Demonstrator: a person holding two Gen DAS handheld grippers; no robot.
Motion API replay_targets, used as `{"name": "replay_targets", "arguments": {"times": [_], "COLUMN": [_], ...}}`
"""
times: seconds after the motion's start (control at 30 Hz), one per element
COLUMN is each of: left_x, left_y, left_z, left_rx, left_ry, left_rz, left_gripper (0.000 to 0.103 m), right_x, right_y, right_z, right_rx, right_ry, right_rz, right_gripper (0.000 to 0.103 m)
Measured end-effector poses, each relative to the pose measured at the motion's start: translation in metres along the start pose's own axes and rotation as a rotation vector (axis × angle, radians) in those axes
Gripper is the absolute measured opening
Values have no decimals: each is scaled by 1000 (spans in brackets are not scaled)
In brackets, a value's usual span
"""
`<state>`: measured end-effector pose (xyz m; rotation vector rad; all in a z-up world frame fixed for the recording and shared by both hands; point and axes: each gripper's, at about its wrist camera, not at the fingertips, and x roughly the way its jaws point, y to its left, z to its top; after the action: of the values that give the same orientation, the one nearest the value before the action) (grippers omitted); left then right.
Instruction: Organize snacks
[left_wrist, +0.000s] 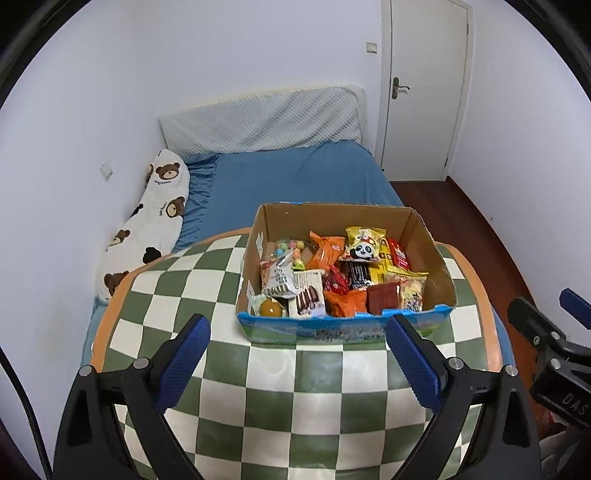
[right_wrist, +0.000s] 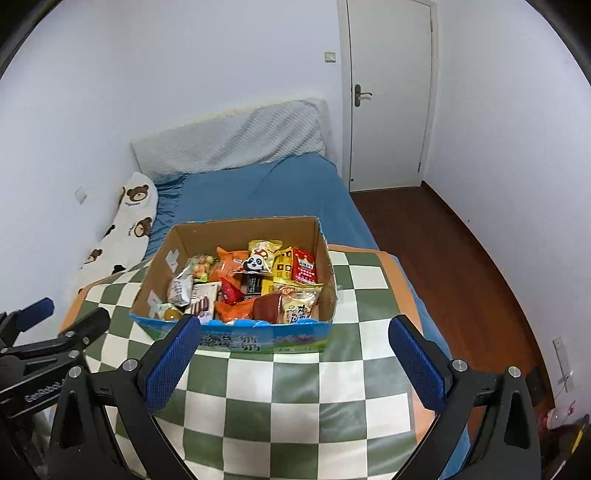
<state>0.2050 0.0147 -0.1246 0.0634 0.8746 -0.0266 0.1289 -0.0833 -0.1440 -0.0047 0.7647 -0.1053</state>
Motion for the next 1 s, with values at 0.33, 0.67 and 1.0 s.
{"name": "replay_targets", "arguments": {"times": [0.33,0.67,1.0], "left_x": [28,36,31], "left_y": [-1,-2,1], "left_z": [9,7,7], "left_rx": [-9,-11,-25], "left_ry": [36,45,31], "left_rz": [7,6,18], "left_gripper": [98,98,103], "right_x": [27,32,31], "right_y": [1,2,3], "right_z": [6,8,8], "right_rx": [13,12,7], "right_ry": [28,32,26], "right_rz": [-22,-32,-33], "right_gripper": [103,103,103]}}
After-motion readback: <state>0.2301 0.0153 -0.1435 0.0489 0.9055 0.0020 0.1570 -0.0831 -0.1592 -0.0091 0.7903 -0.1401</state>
